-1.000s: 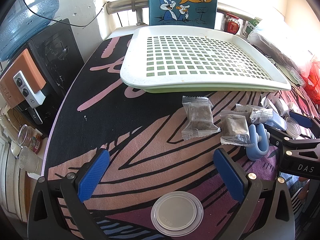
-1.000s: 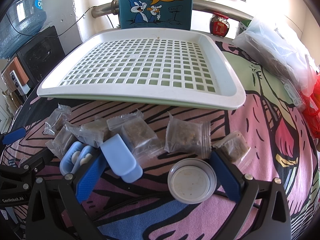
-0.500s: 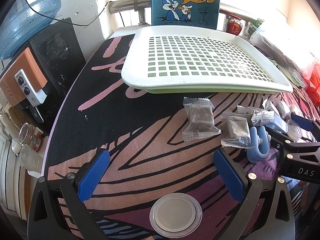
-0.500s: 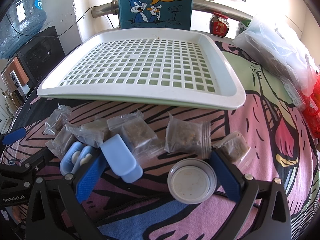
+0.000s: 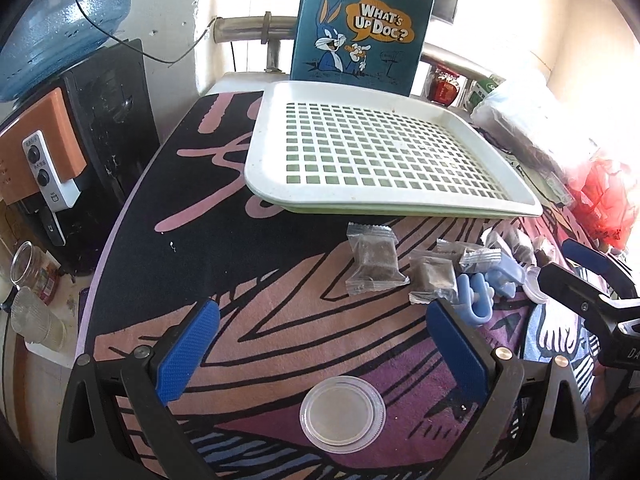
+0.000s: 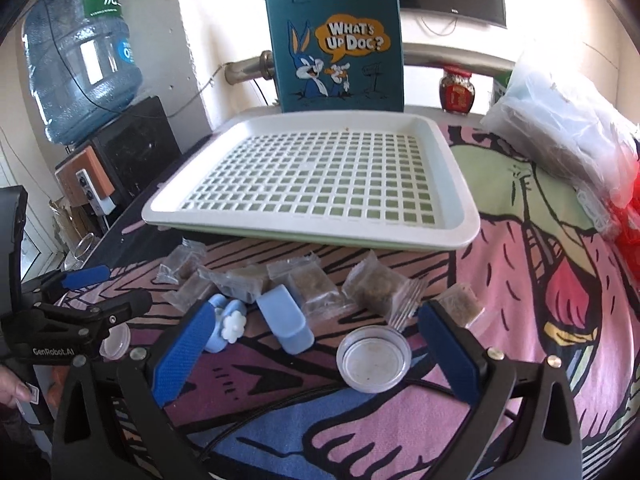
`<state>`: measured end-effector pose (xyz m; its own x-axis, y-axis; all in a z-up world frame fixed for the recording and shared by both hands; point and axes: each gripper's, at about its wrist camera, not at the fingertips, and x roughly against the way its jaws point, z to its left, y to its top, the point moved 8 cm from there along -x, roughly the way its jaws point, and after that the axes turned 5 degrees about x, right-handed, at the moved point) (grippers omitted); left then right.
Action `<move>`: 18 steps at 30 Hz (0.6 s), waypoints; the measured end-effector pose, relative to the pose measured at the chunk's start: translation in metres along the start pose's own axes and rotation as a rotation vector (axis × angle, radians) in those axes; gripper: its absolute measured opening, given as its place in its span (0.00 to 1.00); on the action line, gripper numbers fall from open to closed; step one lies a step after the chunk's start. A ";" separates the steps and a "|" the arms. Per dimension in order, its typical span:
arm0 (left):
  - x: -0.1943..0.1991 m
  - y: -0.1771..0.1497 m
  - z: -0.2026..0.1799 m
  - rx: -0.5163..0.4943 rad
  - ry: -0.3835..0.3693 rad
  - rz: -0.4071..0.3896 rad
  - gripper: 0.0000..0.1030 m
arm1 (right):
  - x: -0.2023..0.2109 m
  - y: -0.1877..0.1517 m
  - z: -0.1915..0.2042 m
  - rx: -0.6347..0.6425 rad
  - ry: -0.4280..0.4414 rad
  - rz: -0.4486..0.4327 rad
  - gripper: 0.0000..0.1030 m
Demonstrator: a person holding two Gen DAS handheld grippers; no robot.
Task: Organize objects
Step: 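Grasp a clear round dish with the left gripper while the right gripper grasps another dish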
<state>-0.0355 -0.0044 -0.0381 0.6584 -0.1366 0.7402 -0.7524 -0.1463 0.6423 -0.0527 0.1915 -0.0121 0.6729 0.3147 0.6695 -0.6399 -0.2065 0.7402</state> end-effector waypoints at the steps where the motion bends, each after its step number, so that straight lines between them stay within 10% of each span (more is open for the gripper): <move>1: 0.003 0.000 -0.001 -0.006 -0.010 -0.007 1.00 | 0.003 0.000 0.001 0.002 0.006 -0.006 1.00; 18: 0.037 -0.021 -0.006 -0.141 -0.019 -0.069 1.00 | 0.023 -0.020 -0.010 -0.021 0.105 0.014 0.92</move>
<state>0.0039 -0.0004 -0.0231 0.7082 -0.1498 0.6899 -0.6996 -0.0172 0.7143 -0.0280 0.2119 -0.0117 0.6217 0.4074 0.6690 -0.6575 -0.1928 0.7284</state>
